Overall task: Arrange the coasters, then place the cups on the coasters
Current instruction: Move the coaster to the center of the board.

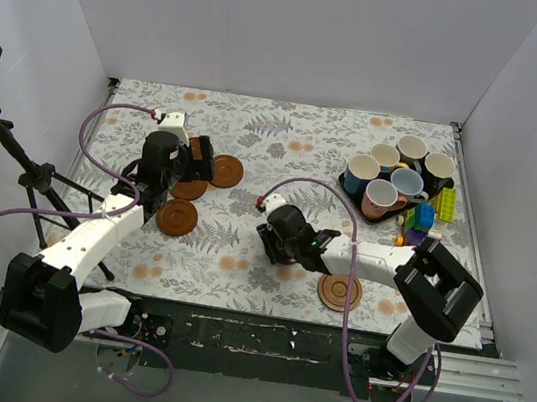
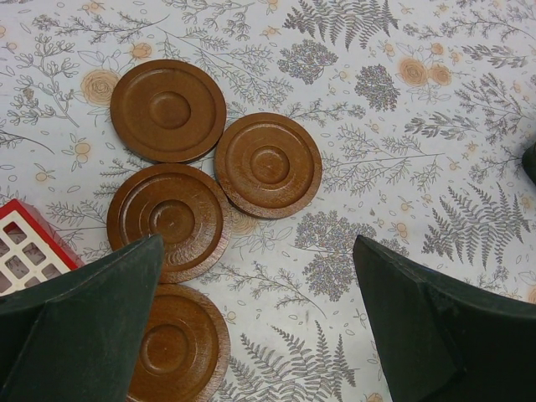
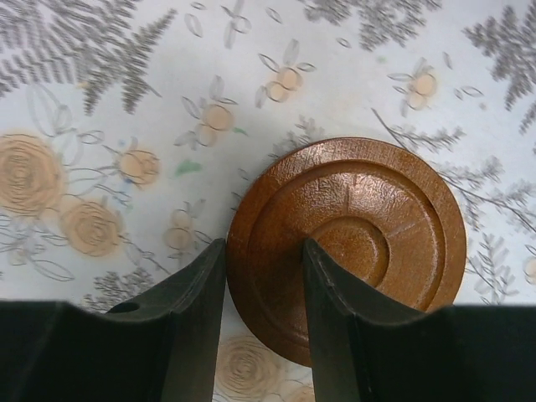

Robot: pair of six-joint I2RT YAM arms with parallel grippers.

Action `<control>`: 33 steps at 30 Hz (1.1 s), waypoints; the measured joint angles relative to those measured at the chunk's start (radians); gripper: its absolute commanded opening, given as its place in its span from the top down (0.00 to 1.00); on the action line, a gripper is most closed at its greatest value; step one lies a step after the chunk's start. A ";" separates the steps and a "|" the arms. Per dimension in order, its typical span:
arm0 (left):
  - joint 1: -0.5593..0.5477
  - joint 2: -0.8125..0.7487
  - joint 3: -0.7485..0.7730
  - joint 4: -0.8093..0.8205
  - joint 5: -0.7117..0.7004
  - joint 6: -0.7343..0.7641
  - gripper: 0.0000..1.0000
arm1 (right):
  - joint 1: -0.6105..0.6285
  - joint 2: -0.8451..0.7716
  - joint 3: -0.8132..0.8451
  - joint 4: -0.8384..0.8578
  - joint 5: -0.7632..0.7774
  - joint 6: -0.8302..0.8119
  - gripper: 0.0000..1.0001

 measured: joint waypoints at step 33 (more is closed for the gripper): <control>0.000 -0.005 0.000 -0.023 -0.158 -0.041 0.02 | 0.137 -0.080 0.263 -0.048 -0.047 -0.008 0.34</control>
